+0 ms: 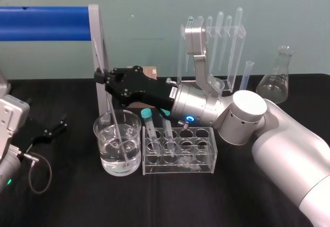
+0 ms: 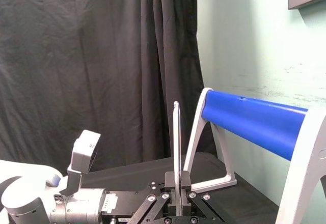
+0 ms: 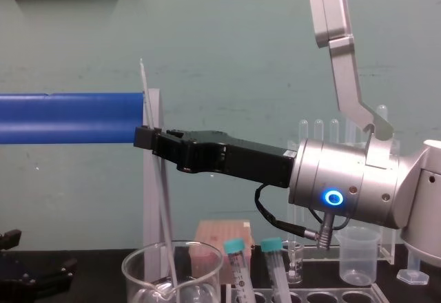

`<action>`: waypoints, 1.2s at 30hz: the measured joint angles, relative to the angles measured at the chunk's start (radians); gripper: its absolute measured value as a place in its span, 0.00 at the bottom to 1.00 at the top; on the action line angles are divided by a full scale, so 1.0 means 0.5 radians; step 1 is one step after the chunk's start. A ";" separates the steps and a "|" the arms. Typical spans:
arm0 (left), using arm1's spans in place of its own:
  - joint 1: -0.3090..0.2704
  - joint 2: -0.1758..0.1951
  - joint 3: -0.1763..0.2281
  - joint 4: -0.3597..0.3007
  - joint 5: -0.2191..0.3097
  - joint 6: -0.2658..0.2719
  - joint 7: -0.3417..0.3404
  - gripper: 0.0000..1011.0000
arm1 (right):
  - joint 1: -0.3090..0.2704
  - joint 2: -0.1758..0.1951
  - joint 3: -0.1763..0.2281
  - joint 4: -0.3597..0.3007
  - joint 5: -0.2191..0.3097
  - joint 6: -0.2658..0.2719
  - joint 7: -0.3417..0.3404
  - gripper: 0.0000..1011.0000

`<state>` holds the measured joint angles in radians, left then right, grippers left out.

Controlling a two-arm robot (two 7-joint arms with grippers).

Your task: Hold the thermometer with one hand and immerse one end into the beaker, then reinsert it into the test tube rack.

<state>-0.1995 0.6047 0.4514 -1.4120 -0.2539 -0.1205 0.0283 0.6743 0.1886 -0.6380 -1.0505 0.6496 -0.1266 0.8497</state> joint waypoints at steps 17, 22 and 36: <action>0.000 0.000 0.000 0.000 0.000 0.000 0.000 1.00 | 0.001 -0.001 -0.002 0.006 0.001 0.000 0.004 0.05; 0.000 0.000 0.000 0.000 0.000 0.000 0.000 1.00 | -0.002 0.003 -0.002 0.000 -0.003 0.000 0.004 0.05; 0.000 0.000 0.000 0.000 0.000 0.000 0.000 1.00 | 0.001 0.003 -0.002 -0.003 -0.006 0.004 0.000 0.05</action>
<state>-0.1995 0.6047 0.4514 -1.4120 -0.2539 -0.1206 0.0283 0.6746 0.1902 -0.6389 -1.0521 0.6464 -0.1248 0.8497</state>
